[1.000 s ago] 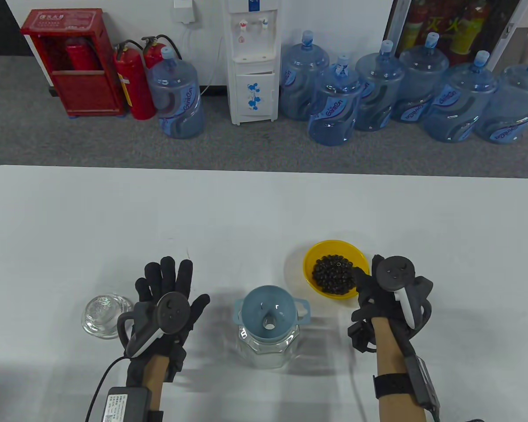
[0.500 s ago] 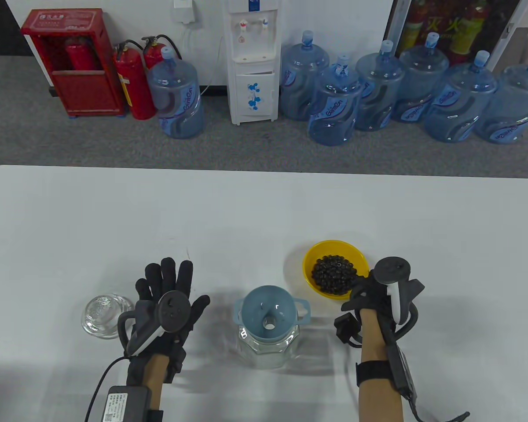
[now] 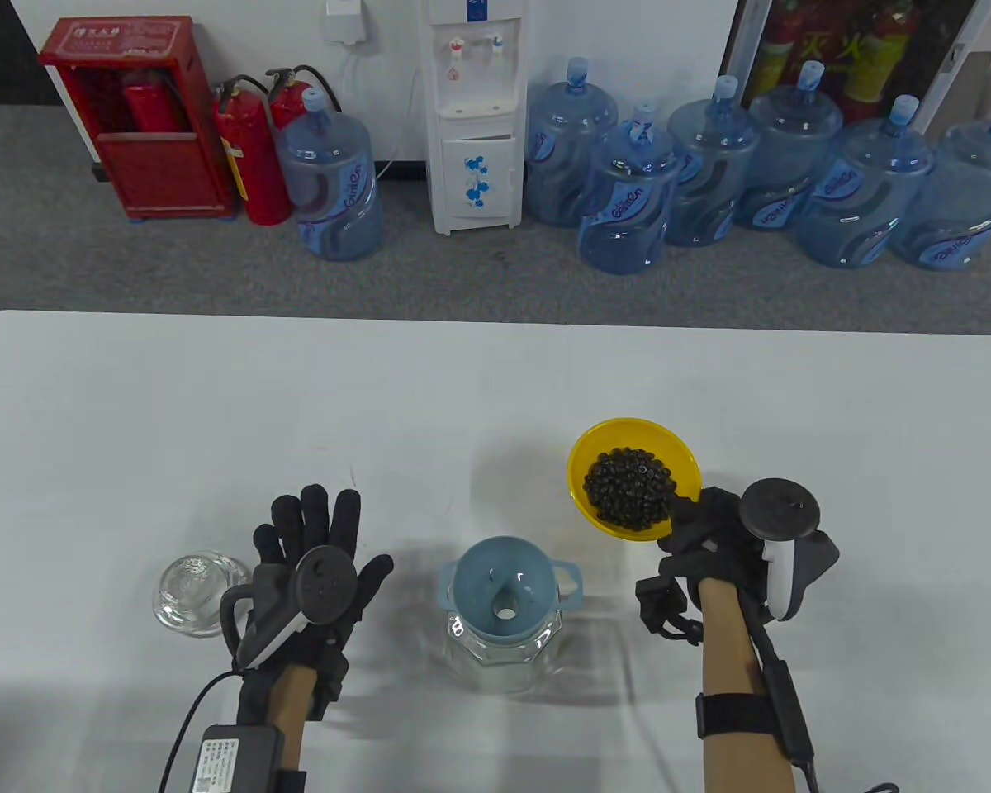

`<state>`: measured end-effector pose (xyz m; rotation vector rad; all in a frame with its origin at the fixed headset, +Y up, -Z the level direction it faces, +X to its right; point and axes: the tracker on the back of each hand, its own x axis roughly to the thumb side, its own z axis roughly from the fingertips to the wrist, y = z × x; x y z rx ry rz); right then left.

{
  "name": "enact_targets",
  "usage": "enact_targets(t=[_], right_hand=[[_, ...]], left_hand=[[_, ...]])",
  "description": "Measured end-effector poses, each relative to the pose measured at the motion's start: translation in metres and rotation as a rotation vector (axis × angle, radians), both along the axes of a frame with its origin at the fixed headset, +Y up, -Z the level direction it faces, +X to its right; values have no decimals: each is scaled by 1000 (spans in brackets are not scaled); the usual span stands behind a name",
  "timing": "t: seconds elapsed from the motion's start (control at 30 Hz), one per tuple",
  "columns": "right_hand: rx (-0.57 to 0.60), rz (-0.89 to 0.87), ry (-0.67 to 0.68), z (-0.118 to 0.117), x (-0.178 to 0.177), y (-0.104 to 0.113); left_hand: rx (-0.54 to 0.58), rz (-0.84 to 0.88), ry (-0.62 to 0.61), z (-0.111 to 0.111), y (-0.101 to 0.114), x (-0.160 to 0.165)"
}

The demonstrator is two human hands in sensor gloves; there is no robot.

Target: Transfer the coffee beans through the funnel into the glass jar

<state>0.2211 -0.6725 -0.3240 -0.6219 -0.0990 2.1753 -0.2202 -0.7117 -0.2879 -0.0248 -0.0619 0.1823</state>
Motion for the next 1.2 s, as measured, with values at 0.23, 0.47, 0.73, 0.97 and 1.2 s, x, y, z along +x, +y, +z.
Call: enact_targets(t=[0.23,0.47,0.73,0.97,1.2], right_hand=[[151,16,147,16,-29,67],[210,41,345,35,-62,92],[311,169,418,41,-80,89],[377,206,444,46,-85,86],[395,223,459,47,-87,84]], left_hand=[[-7,11,5,0,-1,-1],[-8,14,4,1,-2,-1],[-7,22,4,2,-2,-2],[-11,21,4,2,-3,-1],[-12,20,6,2,-3,-2]])
